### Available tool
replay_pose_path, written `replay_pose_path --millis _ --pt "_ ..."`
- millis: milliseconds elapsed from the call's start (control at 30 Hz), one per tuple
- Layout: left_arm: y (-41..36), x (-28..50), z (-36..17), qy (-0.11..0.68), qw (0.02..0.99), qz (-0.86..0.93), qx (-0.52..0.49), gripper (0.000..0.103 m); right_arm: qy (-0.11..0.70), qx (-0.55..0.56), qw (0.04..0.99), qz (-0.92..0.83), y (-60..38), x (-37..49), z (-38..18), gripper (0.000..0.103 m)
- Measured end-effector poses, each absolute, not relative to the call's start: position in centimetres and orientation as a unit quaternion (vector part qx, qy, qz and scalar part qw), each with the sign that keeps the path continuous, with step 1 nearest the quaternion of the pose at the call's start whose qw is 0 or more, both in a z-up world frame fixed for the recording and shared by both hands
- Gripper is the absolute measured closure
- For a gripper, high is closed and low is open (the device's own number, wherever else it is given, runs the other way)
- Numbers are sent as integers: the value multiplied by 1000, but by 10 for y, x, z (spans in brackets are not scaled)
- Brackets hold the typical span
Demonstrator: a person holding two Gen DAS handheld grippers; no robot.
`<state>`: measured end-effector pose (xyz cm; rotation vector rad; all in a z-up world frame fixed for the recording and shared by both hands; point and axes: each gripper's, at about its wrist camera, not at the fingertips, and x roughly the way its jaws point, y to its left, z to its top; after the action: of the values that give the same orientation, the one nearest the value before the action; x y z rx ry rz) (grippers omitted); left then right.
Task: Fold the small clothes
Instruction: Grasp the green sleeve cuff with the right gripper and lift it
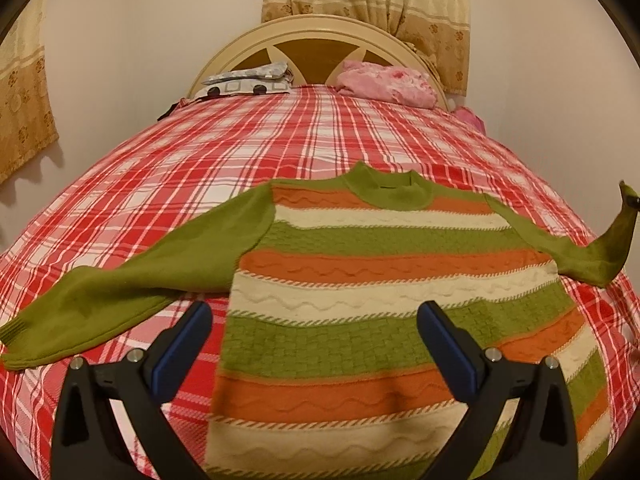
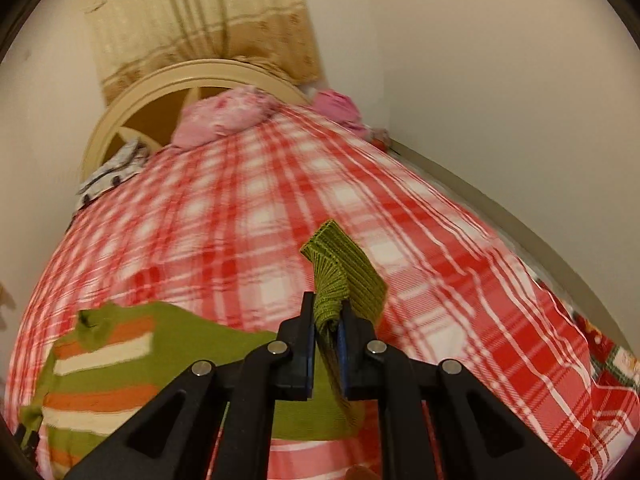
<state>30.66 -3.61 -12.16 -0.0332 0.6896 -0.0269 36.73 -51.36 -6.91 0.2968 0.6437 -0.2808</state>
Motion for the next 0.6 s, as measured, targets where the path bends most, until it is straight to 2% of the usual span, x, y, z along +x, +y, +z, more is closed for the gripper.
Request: replay_pose_path --millis 600 --pt "14 295 -127 335 940 2 -64 0 272 55 961 2 -328 423 11 95"
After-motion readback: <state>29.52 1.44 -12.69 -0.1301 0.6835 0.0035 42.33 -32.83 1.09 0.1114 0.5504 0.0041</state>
